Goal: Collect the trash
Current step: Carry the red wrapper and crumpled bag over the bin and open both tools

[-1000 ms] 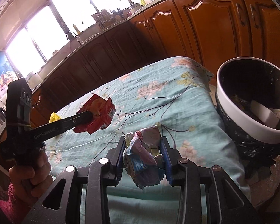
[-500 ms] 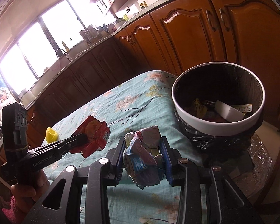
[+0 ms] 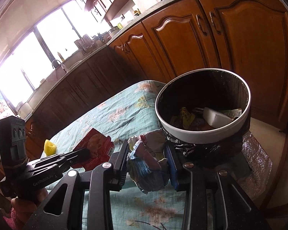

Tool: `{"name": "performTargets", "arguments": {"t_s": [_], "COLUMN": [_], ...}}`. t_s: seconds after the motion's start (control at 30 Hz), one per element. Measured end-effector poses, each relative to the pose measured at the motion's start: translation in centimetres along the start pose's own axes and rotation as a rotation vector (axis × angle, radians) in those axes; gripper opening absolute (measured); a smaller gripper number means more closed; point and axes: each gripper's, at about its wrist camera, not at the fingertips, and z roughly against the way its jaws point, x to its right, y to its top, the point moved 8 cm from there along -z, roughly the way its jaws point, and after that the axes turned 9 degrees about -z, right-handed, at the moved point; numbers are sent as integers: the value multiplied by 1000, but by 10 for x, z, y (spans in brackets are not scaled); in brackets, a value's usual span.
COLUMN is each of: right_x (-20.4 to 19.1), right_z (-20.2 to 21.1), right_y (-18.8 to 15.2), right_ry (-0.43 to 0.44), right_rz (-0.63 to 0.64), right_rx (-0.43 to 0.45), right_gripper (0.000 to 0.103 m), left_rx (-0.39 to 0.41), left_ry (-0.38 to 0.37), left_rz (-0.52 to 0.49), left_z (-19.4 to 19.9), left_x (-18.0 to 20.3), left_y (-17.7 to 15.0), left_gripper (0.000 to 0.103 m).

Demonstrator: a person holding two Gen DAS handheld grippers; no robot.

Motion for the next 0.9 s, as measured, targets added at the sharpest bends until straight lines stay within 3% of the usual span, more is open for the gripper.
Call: {"name": "performTargets", "arguments": {"t_s": [0.9], "right_x": [42], "right_z": [12], "right_y": [35], "right_ry": [-42], "right_rz": [-32], "right_rx": [50], "right_gripper": [36], "left_rx": [1], "left_ry": [-36], "left_rz": [-54], "left_z": [-24], "left_x": [34], "left_y": [31], "left_gripper": [9]}}
